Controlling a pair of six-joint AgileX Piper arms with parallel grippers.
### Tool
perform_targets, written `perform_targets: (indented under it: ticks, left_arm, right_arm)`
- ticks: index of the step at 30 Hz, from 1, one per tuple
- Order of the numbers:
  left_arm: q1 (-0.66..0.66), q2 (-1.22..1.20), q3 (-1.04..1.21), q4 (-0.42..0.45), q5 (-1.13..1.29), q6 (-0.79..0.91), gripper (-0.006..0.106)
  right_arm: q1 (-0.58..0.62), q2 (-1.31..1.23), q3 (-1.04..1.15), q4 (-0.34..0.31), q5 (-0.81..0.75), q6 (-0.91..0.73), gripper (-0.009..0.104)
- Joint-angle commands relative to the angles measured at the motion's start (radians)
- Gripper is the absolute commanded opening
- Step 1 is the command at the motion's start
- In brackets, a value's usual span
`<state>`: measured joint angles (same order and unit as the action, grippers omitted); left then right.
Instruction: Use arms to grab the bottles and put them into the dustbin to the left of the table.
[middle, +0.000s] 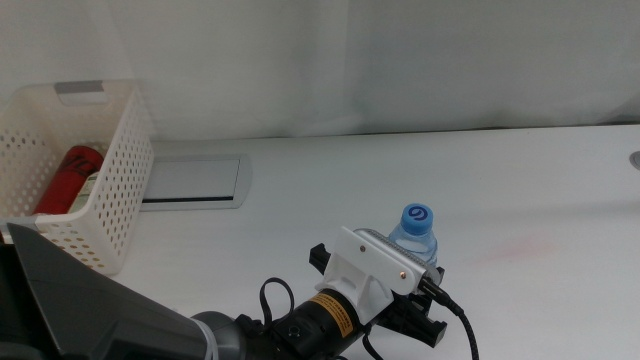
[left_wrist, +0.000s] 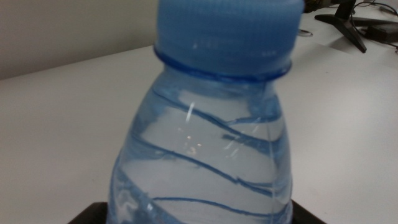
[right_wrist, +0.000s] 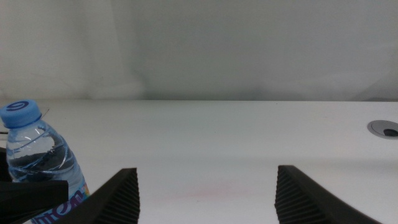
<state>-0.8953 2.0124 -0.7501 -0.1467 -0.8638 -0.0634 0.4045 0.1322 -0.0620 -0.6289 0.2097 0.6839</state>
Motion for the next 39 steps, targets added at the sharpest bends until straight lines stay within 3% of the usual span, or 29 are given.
perform_targets:
  ticks: [1, 4, 6, 7, 10, 24, 39]
  left_arm:
    - [-0.001, 0.004, -0.007, 0.009, 0.013, -0.015, 0.069]
    - [-0.001, 0.004, -0.007, 0.009, 0.019, -0.015, 0.063]
    - [0.0, 0.004, -0.009, 0.0, 0.023, -0.015, 0.053]
    - [0.004, 0.004, -0.017, 0.0, 0.048, -0.015, 0.034]
    - [0.016, 0.004, -0.054, 0.0, 0.139, -0.015, -0.002]
    - [0.041, -0.104, -0.128, 0.0, 0.241, 0.063, -0.003]
    - [0.333, -0.508, -0.152, 0.0, 0.568, 0.224, -0.003]
  right_arm:
    - [-0.006, -0.004, 0.006, -0.004, -0.015, -0.001, 0.062]
    - [-0.006, -0.004, 0.006, -0.004, -0.019, -0.001, 0.062]
    - [-0.006, -0.004, 0.006, -0.004, -0.019, -0.001, 0.062]
    - [-0.006, -0.004, 0.006, -0.004, -0.019, -0.001, 0.062]
    - [-0.006, -0.004, 0.006, -0.004, -0.019, -0.001, 0.062]
    - [-0.006, -0.004, 0.006, -0.004, -0.017, -0.001, 0.062]
    - [-0.006, -0.004, 0.006, -0.004, -0.017, -0.001, 0.062]
